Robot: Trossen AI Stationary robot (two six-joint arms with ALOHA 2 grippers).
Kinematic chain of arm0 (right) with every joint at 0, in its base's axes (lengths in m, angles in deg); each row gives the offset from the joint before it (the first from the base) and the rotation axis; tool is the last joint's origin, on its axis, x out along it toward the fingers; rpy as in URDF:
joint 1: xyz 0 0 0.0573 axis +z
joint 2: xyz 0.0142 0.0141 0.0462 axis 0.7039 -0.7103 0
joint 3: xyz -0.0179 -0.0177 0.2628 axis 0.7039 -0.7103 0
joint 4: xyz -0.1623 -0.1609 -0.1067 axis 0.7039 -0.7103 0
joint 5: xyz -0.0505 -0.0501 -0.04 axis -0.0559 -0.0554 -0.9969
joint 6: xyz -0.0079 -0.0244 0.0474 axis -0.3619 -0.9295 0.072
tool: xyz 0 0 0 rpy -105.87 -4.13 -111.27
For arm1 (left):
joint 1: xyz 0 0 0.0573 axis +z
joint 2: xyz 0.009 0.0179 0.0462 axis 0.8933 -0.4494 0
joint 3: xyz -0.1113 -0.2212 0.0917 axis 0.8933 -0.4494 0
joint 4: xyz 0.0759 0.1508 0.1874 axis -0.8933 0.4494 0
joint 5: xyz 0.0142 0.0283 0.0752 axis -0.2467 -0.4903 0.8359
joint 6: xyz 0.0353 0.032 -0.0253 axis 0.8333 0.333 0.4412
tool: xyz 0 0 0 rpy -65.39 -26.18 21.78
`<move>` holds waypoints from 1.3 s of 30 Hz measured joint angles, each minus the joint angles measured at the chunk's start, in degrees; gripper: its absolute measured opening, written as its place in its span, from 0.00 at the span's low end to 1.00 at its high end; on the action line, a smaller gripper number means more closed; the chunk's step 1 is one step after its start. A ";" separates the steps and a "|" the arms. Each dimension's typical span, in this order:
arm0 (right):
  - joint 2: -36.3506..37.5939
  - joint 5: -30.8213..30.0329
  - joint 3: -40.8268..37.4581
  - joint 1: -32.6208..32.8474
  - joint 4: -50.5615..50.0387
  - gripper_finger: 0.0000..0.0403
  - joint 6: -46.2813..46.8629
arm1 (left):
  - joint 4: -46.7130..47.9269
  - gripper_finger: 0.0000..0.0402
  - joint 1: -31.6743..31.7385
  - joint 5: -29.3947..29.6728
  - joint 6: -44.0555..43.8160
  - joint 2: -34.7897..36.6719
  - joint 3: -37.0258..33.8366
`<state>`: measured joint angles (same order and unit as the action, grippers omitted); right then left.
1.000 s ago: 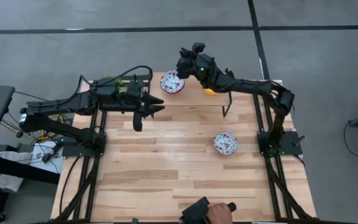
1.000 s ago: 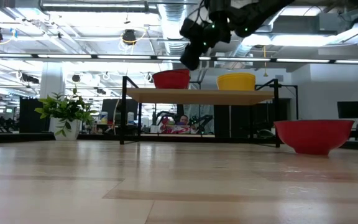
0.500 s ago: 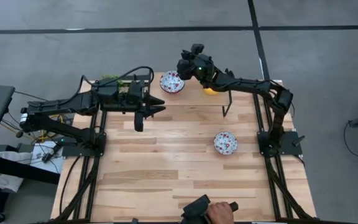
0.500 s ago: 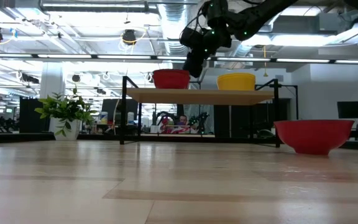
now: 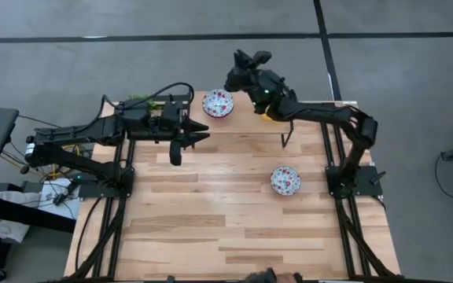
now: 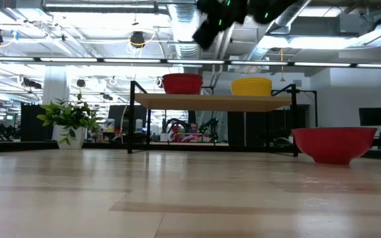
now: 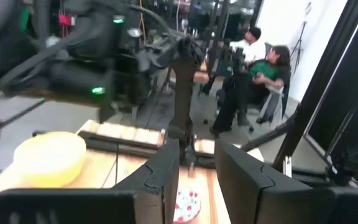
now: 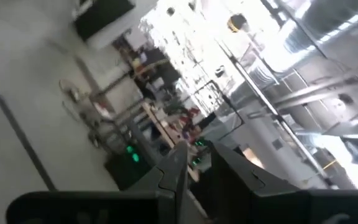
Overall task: Pick & Place Mini bowls
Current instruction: Stack the patterned bowl on top of the patterned bowl on the shelf
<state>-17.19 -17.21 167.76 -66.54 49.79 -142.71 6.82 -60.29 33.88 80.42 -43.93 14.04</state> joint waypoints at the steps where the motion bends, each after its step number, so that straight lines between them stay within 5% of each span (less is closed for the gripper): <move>1: 1.35 -0.49 0.00 0.96 -0.88 0.16 1.53 | -0.50 0.25 0.00 0.00 0.00 0.02 0.00; 6: 9.98 -2.34 0.00 6.81 -13.94 0.16 13.41 | -3.26 0.25 0.00 0.00 -0.15 -0.02 0.00; 17: 32.52 5.00 0.07 25.37 -68.14 0.16 56.52 | 4.79 0.25 -2.31 -0.15 -1.24 3.16 0.04; 23: 41.37 8.75 0.07 37.14 -81.74 0.16 81.18 | 7.48 0.25 -4.21 2.05 -0.67 8.13 -3.08; 30: 41.18 8.15 -2.77 48.28 -92.88 0.16 93.71 | -4.93 0.25 -6.06 5.36 -7.04 15.63 -18.53; 39: 33.69 12.58 -8.21 53.11 -103.10 0.16 108.80 | -12.64 0.25 -7.44 5.16 -11.77 17.83 -29.72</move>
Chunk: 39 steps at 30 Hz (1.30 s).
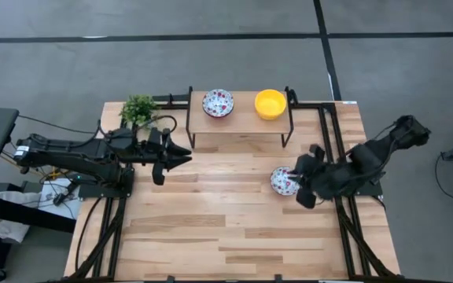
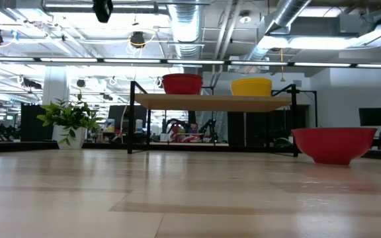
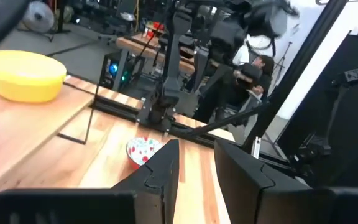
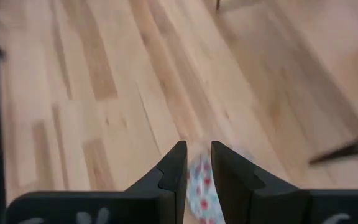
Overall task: Pick & Place Mini bowls
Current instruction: Stack the patterned bowl on top of the patterned bowl on the shelf
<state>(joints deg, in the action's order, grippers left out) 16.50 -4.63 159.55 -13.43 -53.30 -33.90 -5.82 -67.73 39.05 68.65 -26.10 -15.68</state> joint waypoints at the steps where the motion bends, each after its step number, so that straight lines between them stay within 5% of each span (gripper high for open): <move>1: -0.76 0.14 -0.60 0.26 -1.31 0.16 2.78 | -0.35 0.25 -0.14 0.00 -0.33 -0.23 -0.37; 7: -3.72 0.59 -3.71 -0.37 -13.00 0.16 25.22 | -2.65 0.25 -1.29 0.01 -0.39 -1.30 -0.80; 10: -1.91 2.25 -6.87 -0.34 -11.95 0.16 27.36 | -3.89 0.25 -1.28 0.02 -0.36 -1.66 -0.80; 18: 9.66 7.92 -21.97 -5.83 5.18 0.16 23.65 | -5.31 0.25 -1.28 0.02 -0.25 -1.70 -0.80; 25: 16.10 10.38 -32.86 -14.88 6.46 0.16 23.44 | -6.03 0.25 -1.28 0.02 -0.41 -1.70 -0.80; 39: 9.63 21.41 -36.43 -30.39 15.36 0.28 7.62 | -6.66 0.25 -1.28 0.02 -0.85 -1.70 -0.80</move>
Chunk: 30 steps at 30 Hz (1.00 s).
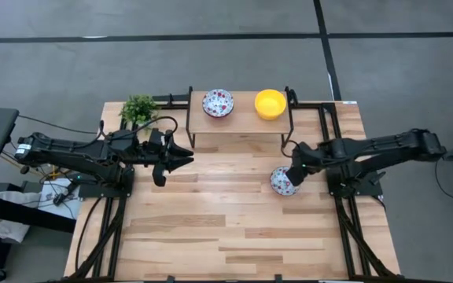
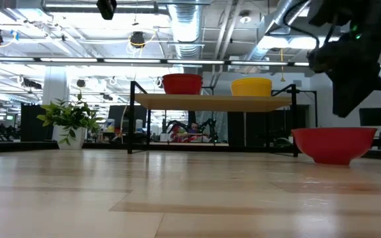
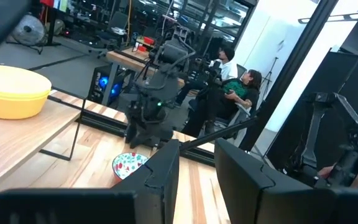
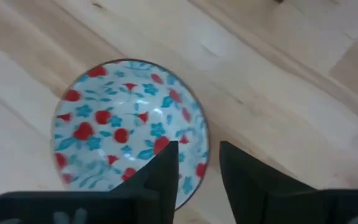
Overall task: Pick & Place Mini bowls
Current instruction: Stack the patterned bowl on top of the patterned bowl on the shelf
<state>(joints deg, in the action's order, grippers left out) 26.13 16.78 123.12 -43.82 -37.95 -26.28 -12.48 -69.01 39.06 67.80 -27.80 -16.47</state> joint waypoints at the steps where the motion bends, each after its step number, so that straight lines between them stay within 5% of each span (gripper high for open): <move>1: -0.73 0.35 0.00 -0.49 0.00 0.30 -0.81 | -0.04 0.25 0.00 0.00 -0.01 0.00 0.00; 11: -7.29 2.78 0.00 -2.76 1.40 0.40 -7.93 | -0.11 0.25 0.00 0.00 -0.01 0.00 0.00; 30: -11.80 5.91 0.07 -7.47 3.07 0.34 -13.74 | -0.13 0.25 0.00 0.00 0.00 0.00 0.00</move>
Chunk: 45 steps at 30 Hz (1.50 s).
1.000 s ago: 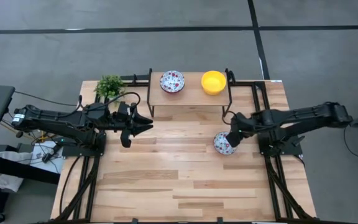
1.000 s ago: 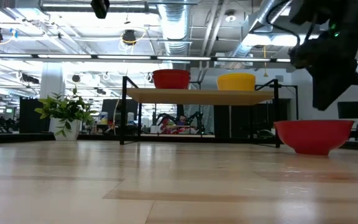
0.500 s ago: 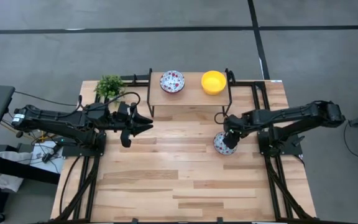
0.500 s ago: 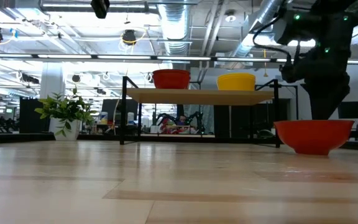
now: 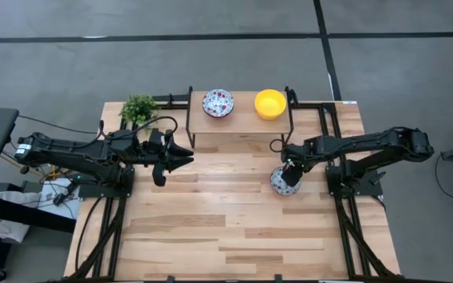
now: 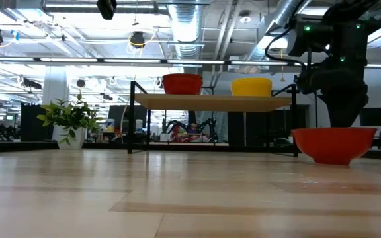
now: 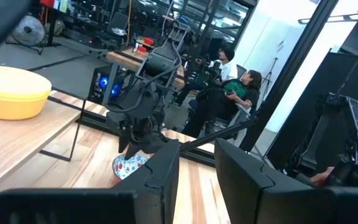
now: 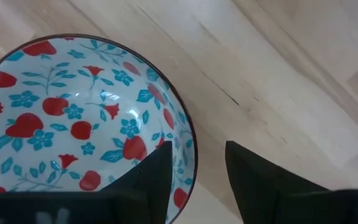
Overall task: Pick & Place Mini bowls
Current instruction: Stack the patterned bowl on top of the patterned bowl on the shelf
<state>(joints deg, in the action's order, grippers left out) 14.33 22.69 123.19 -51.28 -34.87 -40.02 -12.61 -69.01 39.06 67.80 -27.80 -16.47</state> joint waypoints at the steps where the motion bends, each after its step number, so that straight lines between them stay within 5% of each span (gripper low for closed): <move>1: 0.00 -0.02 0.00 0.01 -0.01 0.33 0.00 | 0.02 0.25 0.00 0.00 0.02 0.00 0.00; 24: 0.08 2.93 0.07 0.12 0.36 0.02 0.02 | 0.02 0.25 0.00 0.00 0.23 0.00 0.00; 45: 0.04 10.66 0.00 0.15 10.14 0.00 5.06 | -6.00 0.25 0.37 0.72 3.52 -0.10 -0.04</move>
<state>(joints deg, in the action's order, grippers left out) 14.37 33.35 123.19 -51.14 -24.73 -34.95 -18.62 -68.65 39.78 71.32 -27.90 -16.52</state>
